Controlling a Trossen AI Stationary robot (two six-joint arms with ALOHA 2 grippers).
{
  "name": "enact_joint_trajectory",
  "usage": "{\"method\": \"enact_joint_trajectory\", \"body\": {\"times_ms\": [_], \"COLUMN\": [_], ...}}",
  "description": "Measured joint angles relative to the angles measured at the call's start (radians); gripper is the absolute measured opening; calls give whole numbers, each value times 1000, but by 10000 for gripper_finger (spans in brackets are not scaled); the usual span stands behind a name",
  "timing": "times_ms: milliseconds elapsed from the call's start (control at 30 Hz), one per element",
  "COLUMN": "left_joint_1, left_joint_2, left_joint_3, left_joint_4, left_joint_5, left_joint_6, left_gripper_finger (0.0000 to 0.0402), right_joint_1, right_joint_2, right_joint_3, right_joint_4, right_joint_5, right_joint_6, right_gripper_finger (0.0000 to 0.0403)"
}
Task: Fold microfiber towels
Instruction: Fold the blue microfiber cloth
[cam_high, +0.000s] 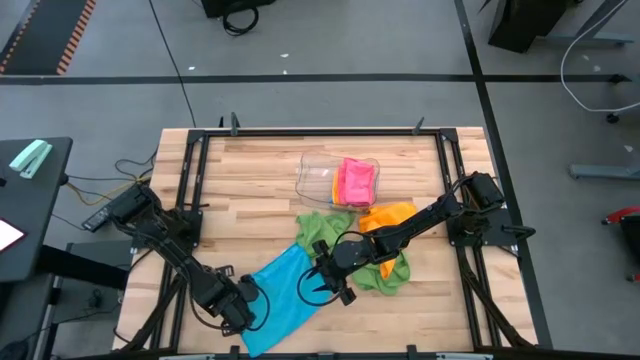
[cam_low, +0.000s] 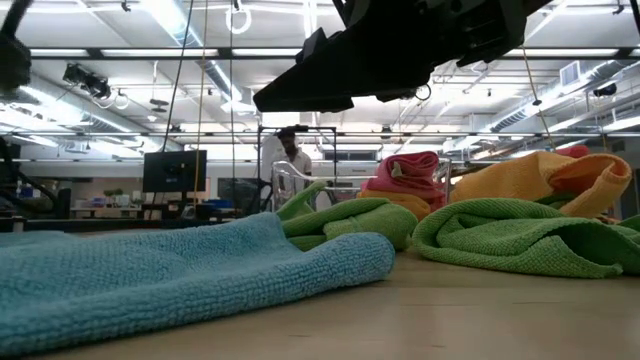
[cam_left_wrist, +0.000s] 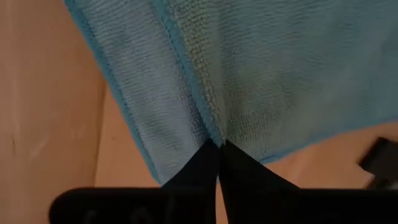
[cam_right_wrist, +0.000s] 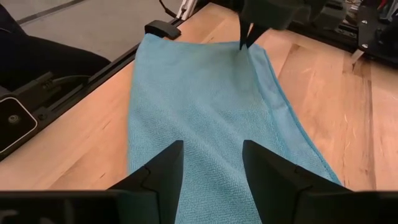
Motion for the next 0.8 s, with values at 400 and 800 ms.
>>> {"method": "enact_joint_trajectory", "body": {"times_ms": [400, 800], "left_joint_1": [0, -2], "left_joint_2": [-71, -62], "left_joint_3": [0, 0], "left_joint_4": [-30, -72], "left_joint_5": [64, 109], "left_joint_6": [-78, -132], "left_gripper_finger": [25, 43], "right_joint_1": [0, 0], "right_joint_2": [0, 0], "right_joint_3": [0, 0], "right_joint_4": [-1, -2], "right_joint_5": [0, 0], "right_joint_6": [1, 3], "right_gripper_finger": [172, 172]}}
